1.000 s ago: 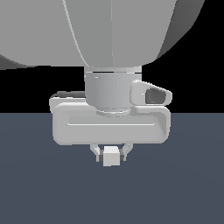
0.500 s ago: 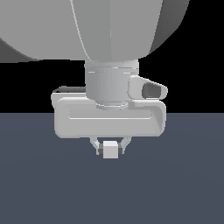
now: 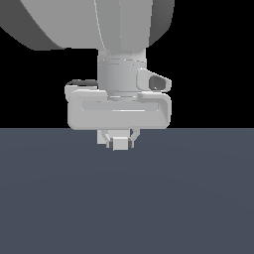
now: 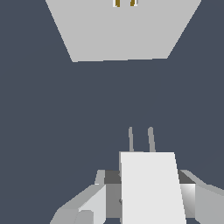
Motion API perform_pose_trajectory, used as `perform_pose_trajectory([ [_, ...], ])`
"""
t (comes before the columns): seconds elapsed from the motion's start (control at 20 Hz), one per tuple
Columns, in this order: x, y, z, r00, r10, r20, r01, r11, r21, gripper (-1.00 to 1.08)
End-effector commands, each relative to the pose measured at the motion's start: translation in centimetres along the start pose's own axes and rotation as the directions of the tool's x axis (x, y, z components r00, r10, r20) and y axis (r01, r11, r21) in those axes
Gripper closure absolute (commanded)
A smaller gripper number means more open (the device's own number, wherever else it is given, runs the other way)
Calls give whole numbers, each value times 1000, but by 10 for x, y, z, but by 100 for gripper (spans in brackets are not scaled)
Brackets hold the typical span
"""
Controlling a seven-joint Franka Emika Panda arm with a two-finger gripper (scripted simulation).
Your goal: Plug the charger into the wall socket.
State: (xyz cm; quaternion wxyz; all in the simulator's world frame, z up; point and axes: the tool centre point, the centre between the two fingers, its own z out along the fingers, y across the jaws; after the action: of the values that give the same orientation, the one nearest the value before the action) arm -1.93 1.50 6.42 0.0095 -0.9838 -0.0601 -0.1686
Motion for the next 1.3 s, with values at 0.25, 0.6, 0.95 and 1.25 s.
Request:
perform_pose_trajectory([
  [0.25, 39, -6, -16, 999, -33, 0, 33, 999, 12, 108],
  [0.6, 52, -8, -20, 999, -43, 0, 43, 999, 17, 108],
  [0.95, 52, -8, -20, 999, -43, 0, 43, 999, 17, 108],
  [1.25, 63, -8, -16, 999, -43, 0, 43, 999, 17, 108],
])
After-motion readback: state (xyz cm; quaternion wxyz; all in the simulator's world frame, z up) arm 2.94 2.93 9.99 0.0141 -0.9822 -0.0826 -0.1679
